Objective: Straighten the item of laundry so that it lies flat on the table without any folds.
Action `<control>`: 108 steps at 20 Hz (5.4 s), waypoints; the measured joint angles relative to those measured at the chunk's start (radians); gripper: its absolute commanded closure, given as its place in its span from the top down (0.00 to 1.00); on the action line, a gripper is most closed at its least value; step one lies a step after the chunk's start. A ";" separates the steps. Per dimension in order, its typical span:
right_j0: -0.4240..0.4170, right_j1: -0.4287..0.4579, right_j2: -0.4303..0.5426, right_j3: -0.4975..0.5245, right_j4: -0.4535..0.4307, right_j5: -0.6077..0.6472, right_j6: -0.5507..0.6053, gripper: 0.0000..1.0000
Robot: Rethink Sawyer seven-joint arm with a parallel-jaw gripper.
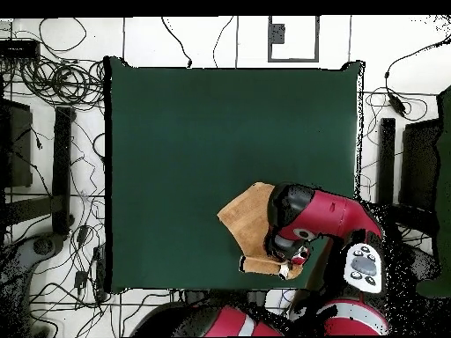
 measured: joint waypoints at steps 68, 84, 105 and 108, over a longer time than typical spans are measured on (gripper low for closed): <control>0.083 0.016 -0.039 -0.124 0.233 -0.527 0.107 1.00; 0.038 0.171 0.037 -0.190 0.233 -0.387 0.107 1.00; 0.011 0.125 0.106 -0.132 0.088 -0.652 0.107 1.00; -0.005 0.089 0.132 -0.084 -0.046 -0.905 0.107 1.00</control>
